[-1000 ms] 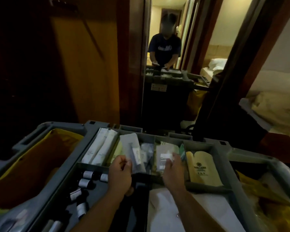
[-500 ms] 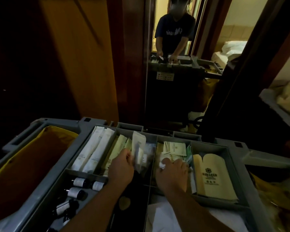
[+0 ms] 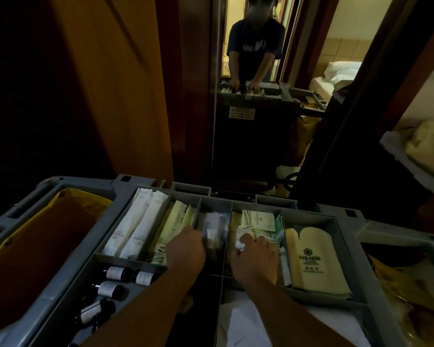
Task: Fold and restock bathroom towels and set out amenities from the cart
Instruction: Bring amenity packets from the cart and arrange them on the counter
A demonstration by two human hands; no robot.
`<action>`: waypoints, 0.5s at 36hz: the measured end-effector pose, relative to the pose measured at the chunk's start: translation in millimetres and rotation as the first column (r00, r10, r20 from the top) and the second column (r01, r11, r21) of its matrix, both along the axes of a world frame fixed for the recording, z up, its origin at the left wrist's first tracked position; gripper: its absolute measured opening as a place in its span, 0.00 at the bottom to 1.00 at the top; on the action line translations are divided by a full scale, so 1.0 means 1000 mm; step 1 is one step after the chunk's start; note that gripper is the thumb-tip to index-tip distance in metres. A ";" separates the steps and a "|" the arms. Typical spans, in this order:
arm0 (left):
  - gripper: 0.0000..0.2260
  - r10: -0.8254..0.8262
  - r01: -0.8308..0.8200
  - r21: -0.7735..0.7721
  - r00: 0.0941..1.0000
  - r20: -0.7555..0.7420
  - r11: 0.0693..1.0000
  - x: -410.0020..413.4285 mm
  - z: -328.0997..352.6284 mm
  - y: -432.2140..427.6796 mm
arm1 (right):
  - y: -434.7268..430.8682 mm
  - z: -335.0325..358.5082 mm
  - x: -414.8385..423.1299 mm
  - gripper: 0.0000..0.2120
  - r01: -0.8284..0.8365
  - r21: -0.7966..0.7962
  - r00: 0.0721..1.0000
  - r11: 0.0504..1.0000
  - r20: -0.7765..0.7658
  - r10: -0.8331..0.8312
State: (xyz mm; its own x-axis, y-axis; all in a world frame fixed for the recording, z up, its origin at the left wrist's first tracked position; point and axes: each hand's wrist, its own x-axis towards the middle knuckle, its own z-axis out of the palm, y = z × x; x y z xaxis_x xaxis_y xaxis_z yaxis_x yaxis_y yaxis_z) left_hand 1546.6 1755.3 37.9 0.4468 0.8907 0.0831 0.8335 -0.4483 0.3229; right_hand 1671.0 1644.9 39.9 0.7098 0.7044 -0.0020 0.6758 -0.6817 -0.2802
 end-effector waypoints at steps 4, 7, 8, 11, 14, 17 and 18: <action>0.09 -0.031 0.036 -0.058 0.996 0.085 0.998 -0.006 -0.003 0.003 | -0.001 0.002 -0.001 0.22 0.009 0.038 0.999 0.999 -0.036 -0.007; 0.06 -0.055 0.071 -0.113 0.989 0.136 0.991 -0.011 0.003 0.001 | -0.002 0.003 -0.003 0.25 -0.018 0.102 0.998 0.995 -0.059 0.024; 0.04 -0.059 0.082 -0.136 0.985 0.161 0.987 -0.012 0.006 0.000 | -0.004 0.004 -0.003 0.25 -0.022 0.125 0.997 0.992 -0.075 0.032; 0.05 -0.041 0.087 -0.159 0.961 0.272 0.983 -0.018 0.018 -0.007 | -0.008 0.009 -0.007 0.25 0.019 0.225 0.987 0.974 -0.157 0.017; 0.06 -0.026 0.085 -0.130 0.917 0.399 0.988 -0.028 0.031 -0.016 | -0.006 0.020 -0.017 0.22 0.050 0.407 0.972 0.912 -0.230 0.049; 0.04 0.003 0.047 -0.086 0.865 0.502 0.995 -0.041 0.051 -0.028 | -0.004 0.040 -0.030 0.18 0.001 0.591 0.974 0.806 -0.185 0.134; 0.04 0.019 0.024 -0.072 0.842 0.539 0.997 -0.047 0.060 -0.033 | -0.004 0.051 -0.035 0.16 -0.022 0.638 0.970 0.770 -0.172 0.170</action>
